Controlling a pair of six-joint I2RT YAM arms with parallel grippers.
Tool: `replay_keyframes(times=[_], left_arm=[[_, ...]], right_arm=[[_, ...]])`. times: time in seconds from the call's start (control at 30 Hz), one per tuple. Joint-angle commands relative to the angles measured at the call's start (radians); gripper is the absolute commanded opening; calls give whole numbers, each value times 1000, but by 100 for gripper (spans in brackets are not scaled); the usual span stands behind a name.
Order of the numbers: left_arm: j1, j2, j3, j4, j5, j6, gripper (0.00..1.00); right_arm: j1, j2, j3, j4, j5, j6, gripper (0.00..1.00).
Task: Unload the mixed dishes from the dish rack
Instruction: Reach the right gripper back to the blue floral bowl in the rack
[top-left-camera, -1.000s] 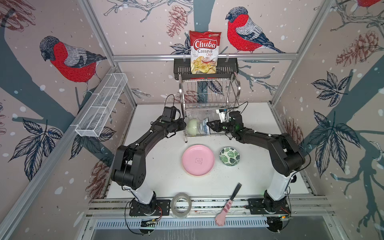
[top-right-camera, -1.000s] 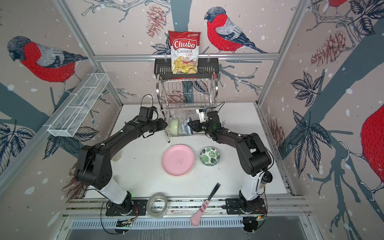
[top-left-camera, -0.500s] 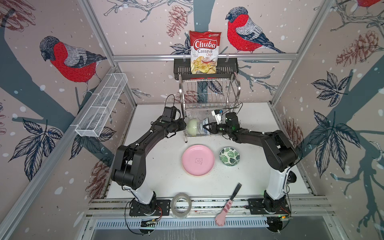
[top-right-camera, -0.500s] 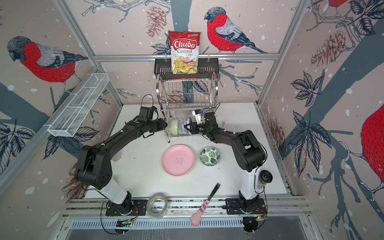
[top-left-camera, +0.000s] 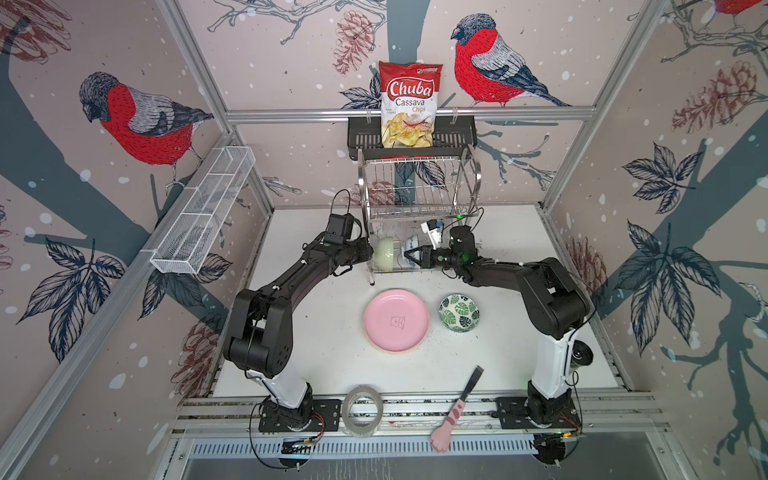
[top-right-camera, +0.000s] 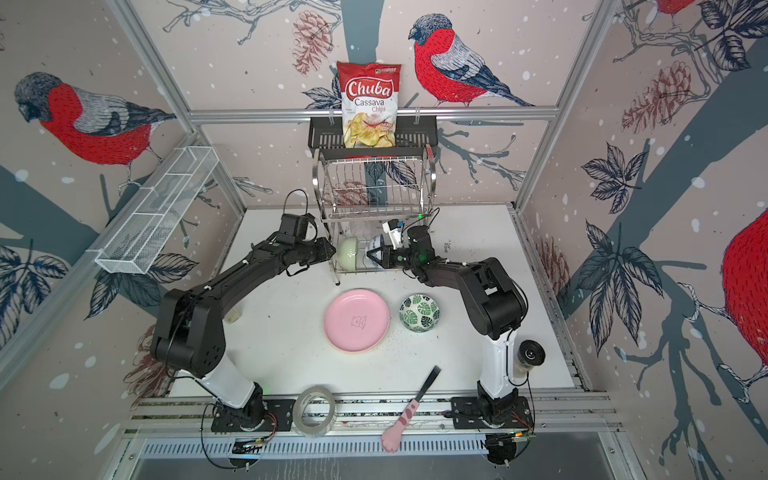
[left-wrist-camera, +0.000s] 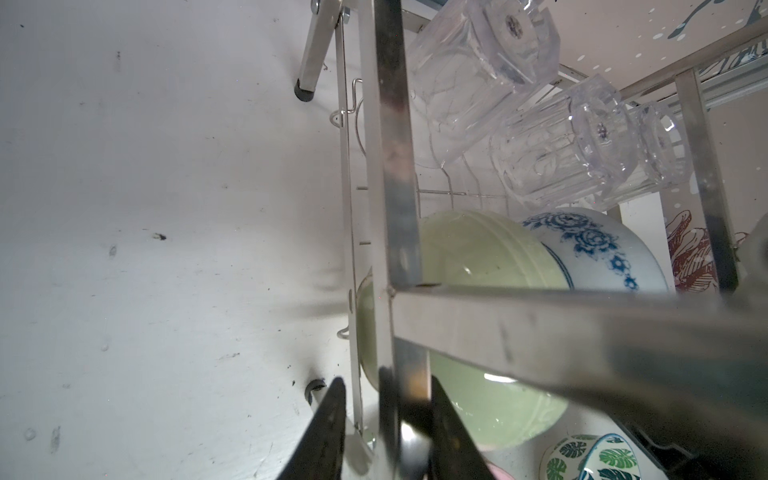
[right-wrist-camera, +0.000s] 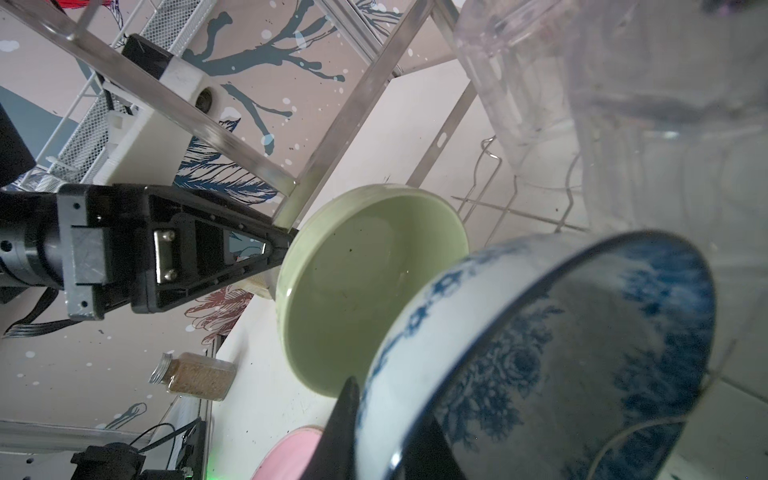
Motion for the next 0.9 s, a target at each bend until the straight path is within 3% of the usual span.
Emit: replay_keyframes(times=[0.0,0.67,0.87], left_arm=[[-1,4,8,-18,2,12,32],[-2,13,6,-22,1,11,32],[-1,12,5,-23,-1,13,32]], right_arm=[[-7,13,-20,63,-30,54,20],[-44,47,-79,532,-204,390,16],[-47,13,-96,593,-214,443,16]])
